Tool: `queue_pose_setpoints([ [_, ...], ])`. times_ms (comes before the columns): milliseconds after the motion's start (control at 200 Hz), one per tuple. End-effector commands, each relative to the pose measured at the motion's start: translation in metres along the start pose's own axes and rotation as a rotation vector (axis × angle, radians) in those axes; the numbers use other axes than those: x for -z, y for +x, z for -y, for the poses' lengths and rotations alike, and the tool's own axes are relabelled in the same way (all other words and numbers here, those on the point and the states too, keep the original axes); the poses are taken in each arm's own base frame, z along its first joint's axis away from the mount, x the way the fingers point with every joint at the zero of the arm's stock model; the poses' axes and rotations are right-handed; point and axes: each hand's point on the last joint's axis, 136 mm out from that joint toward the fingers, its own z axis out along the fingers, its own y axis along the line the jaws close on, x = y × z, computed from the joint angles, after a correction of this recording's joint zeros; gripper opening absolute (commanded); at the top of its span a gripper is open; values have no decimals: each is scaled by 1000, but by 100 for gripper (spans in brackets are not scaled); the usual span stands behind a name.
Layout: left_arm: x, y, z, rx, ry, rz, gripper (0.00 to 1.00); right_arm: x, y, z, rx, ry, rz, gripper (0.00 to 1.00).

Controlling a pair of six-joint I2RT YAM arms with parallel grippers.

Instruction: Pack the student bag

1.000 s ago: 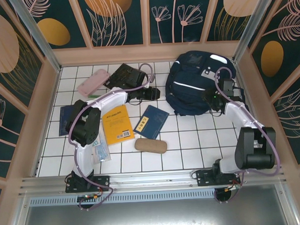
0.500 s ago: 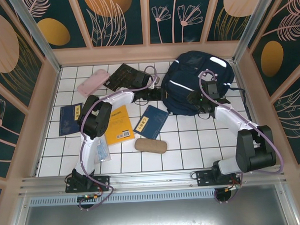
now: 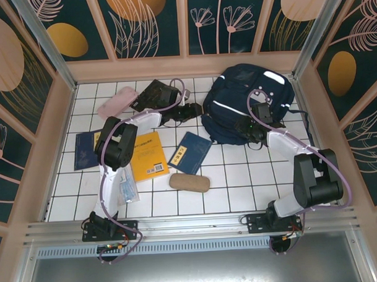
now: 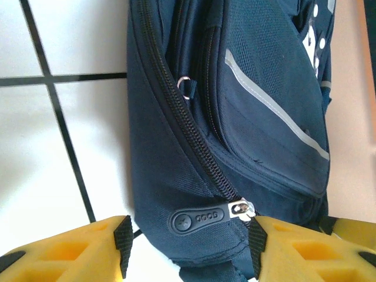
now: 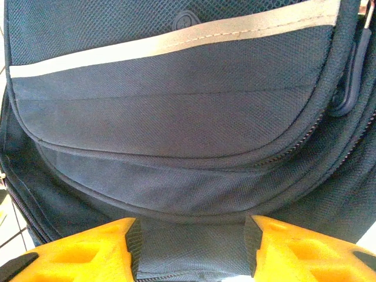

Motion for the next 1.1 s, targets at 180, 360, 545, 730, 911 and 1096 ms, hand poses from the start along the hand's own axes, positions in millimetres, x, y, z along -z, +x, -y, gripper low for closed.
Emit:
queue_pose_setpoints([
  [180,-15,4,11,44,111,-32,56,-4,-3,2,26,18,19,52],
  [360,-20,2,12,58,135,-37,54,-5,-3,2,23,14,16,52],
  [545,-15,1,29,53,216,-41,44,-6,-2,3,24,19,15,52],
  [730,-5,7,41,40,262,-45,37,-7,-2,4,22,23,14,52],
  [911,-4,10,37,43,259,-45,30,-8,-2,4,21,23,10,52],
  [1096,-9,12,27,23,211,-61,34,-8,-2,3,23,22,9,52],
])
